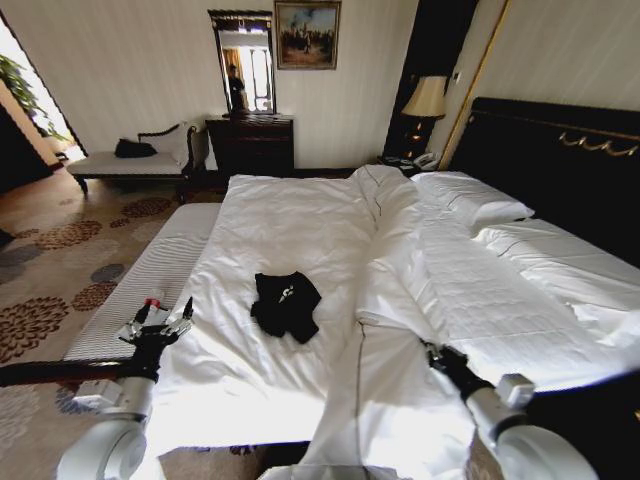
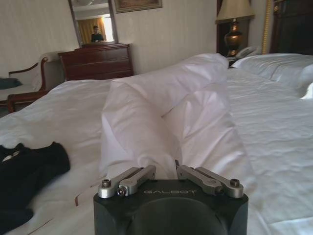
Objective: Fold the clothes on the bed.
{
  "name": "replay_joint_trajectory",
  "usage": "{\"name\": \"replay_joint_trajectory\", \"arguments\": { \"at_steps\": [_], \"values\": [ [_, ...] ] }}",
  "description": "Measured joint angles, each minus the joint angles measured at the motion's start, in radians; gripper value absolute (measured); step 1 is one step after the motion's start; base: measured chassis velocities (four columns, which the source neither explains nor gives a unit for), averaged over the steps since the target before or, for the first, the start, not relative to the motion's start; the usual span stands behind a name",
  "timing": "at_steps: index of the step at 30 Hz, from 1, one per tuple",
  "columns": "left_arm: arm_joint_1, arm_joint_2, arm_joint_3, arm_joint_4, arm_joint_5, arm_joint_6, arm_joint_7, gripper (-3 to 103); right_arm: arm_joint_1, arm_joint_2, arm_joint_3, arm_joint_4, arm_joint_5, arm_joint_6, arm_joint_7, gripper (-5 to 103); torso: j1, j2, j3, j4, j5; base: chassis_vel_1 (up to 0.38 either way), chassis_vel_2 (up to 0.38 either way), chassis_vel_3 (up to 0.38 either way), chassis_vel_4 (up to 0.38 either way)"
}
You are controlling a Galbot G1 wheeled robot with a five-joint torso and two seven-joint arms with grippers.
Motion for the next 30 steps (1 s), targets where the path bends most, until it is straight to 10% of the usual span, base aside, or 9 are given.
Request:
{"name": "replay_joint_trajectory", "arguments": {
  "at_steps": [30],
  "values": [
    [-0.011, -0.001, -0.015, 0.012, -0.024, -0.003, -0.008, 100, 0.087, 0.098, 0.540, -0.326, 0.105, -0.018, 0.043, 1, 0.000, 0.000, 0.000, 0.0000, 0.0001, 0.000, 0.000, 0.000, 0.000]
  ]
}}
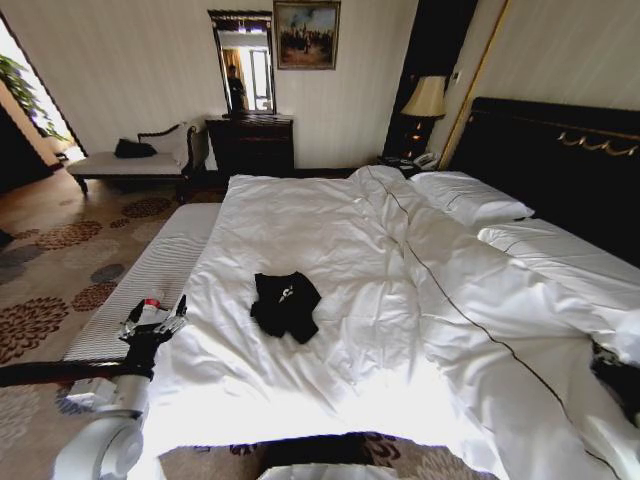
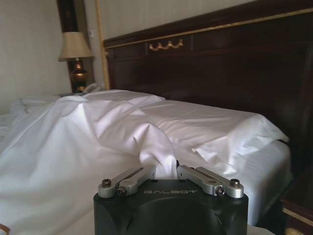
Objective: Fold the clothes on the bed.
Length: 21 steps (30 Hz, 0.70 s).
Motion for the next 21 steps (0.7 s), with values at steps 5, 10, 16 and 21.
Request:
{"name": "replay_joint_trajectory", "arguments": {
  "at_steps": [5, 10, 16, 21],
  "values": [
    [0.008, -0.004, 0.001, 0.000, 0.003, 0.000, 0.000, 100, 0.011, -0.010, 0.041, -0.127, -0.015, 0.020, -0.004, 1, 0.000, 0.000, 0.000, 0.0003, 0.0003, 0.000, 0.000, 0.000, 0.000],
    [0.015, -0.015, 0.009, 0.000, 0.012, -0.001, 0.000, 100, 0.054, -0.052, 0.075, -0.247, -0.034, 0.040, -0.015, 1, 0.000, 0.000, 0.000, 0.0010, 0.0003, 0.000, 0.000, 0.000, 0.000],
    [0.024, -0.014, 0.004, -0.002, 0.014, -0.004, 0.002, 100, 0.090, -0.126, 0.093, -0.362, -0.071, 0.061, -0.027, 1, 0.000, 0.000, 0.000, 0.0007, 0.0002, 0.000, 0.000, 0.000, 0.000],
    [0.027, -0.011, 0.002, -0.009, 0.013, -0.004, 0.001, 100, 0.108, -0.153, 0.089, -0.466, -0.141, 0.103, -0.040, 1, 0.000, 0.000, 0.000, 0.0006, 0.0003, 0.000, 0.000, 0.000, 0.000]
  ]
}}
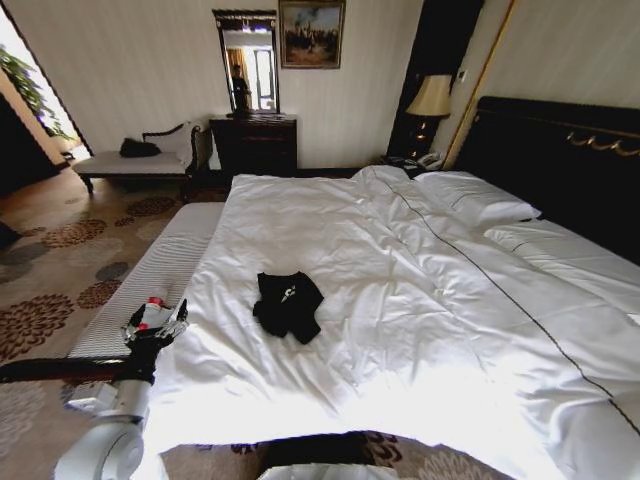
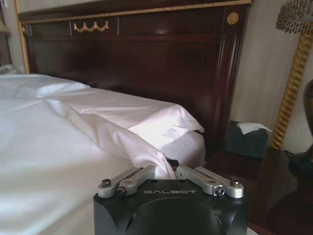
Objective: Fold the clothes on the bed.
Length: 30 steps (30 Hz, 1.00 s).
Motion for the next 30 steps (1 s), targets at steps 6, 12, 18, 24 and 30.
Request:
{"name": "replay_joint_trajectory", "arguments": {
  "at_steps": [6, 12, 18, 24, 30],
  "values": [
    [0.000, 0.002, 0.008, -0.005, 0.006, 0.003, -0.005, 100, 0.019, -0.040, -0.006, -0.111, -0.050, 0.046, -0.009, 1, 0.000, 0.000, 0.000, 0.0005, -0.0002, 0.000, 0.000, 0.000, 0.000],
    [-0.001, 0.006, 0.011, -0.006, 0.007, 0.007, -0.008, 100, 0.028, -0.033, -0.023, -0.158, -0.067, 0.066, -0.010, 1, 0.000, 0.000, 0.000, 0.0000, -0.0006, 0.000, 0.000, 0.000, 0.000],
    [0.006, 0.012, 0.012, -0.014, 0.008, 0.009, -0.012, 100, 0.080, -0.038, -0.095, -0.267, -0.117, 0.153, -0.009, 1, 0.000, 0.000, 0.000, -0.0017, -0.0009, 0.000, 0.000, 0.000, 0.000],
    [0.018, 0.012, 0.012, -0.019, 0.014, 0.010, -0.012, 100, 0.136, -0.024, -0.171, -0.318, -0.135, 0.198, 0.002, 1, 0.000, 0.000, 0.000, -0.0027, -0.0011, 0.000, 0.000, 0.000, 0.000],
    [0.027, 0.012, 0.008, -0.028, 0.017, 0.010, -0.015, 100, 0.195, -0.035, -0.236, -0.433, -0.245, 0.298, 0.015, 1, 0.000, 0.000, 0.000, -0.0016, -0.0005, 0.000, 0.000, 0.000, 0.000]
  ]
}}
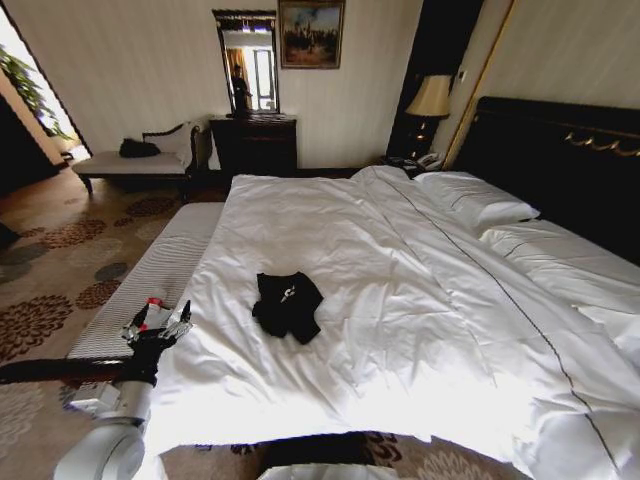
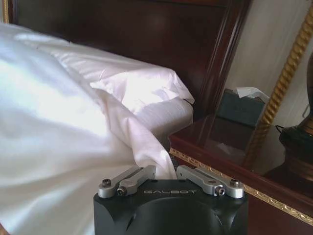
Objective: Fold the clothes on the bed.
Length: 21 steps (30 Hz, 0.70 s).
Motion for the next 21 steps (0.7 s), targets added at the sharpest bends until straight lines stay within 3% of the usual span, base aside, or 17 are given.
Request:
{"name": "replay_joint_trajectory", "arguments": {
  "at_steps": [4, 17, 21],
  "values": [
    [0.015, 0.000, -0.011, -0.005, -0.001, 0.000, 0.000, 100, 0.056, -0.049, -0.036, -0.154, -0.102, 0.087, 0.015, 1, 0.000, 0.000, 0.000, 0.0018, 0.0002, 0.000, 0.000, 0.000, 0.000],
    [0.028, -0.021, -0.013, -0.003, 0.004, -0.005, 0.003, 100, 0.098, -0.078, -0.088, -0.259, -0.046, 0.094, 0.016, -1, 0.000, 0.000, 0.000, 0.0007, -0.0002, 0.000, 0.000, 0.000, 0.000],
    [0.030, -0.027, -0.015, -0.001, 0.004, -0.009, 0.006, 100, 0.090, -0.064, -0.088, -0.234, -0.043, 0.091, 0.022, 15, 0.000, 0.000, 0.000, -0.0006, 0.0000, 0.000, 0.000, 0.000, 0.000]
  ]
}}
